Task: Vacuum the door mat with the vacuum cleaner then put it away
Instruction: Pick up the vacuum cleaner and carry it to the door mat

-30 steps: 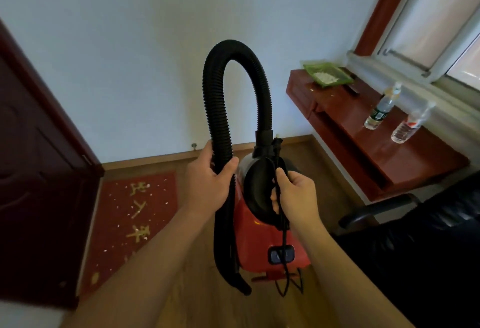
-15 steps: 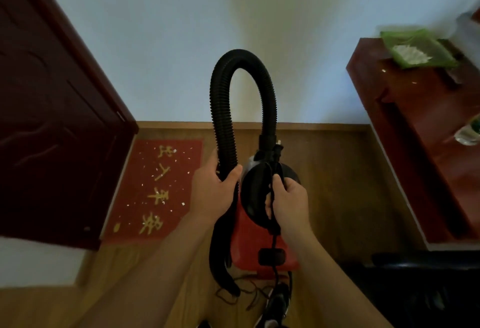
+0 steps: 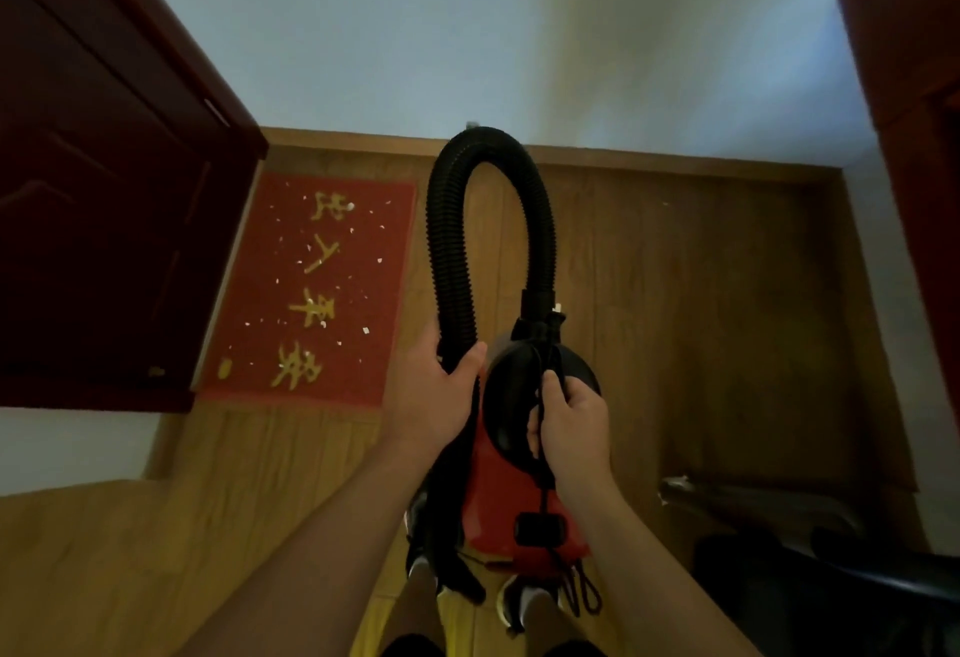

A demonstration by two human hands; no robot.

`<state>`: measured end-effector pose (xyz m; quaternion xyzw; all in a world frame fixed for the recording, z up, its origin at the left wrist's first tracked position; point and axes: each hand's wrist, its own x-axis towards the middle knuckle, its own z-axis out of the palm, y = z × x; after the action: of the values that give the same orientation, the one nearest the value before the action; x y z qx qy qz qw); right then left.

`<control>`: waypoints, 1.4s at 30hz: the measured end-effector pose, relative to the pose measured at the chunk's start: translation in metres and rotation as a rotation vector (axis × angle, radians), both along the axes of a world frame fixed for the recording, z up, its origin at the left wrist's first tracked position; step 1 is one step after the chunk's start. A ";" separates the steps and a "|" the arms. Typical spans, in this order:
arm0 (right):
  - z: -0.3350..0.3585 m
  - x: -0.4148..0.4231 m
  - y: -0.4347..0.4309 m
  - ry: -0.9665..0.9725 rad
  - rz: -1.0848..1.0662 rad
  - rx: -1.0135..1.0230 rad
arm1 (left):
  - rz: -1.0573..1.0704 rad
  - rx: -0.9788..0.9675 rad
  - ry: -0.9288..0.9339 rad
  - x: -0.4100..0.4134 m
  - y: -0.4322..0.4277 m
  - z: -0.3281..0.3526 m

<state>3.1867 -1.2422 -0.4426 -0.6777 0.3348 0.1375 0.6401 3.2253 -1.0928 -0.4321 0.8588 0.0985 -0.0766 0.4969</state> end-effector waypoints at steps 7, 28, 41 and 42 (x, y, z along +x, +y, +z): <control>-0.126 0.019 0.007 0.068 -0.019 -0.040 | -0.031 -0.059 0.089 0.018 0.006 -0.124; -0.400 0.042 -0.013 0.127 -0.093 -0.057 | -0.046 -0.108 0.245 0.028 -0.008 -0.402; -0.473 0.042 -0.012 0.144 -0.148 0.029 | -0.091 -0.019 0.258 0.040 -0.006 -0.465; -0.475 0.041 -0.012 0.143 -0.149 0.034 | -0.091 -0.013 0.258 0.039 -0.007 -0.467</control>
<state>3.2280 -1.2540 -0.9179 -0.6285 0.4265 0.1432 0.6345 3.2641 -1.0994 -0.8989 0.8422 0.1219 -0.2095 0.4816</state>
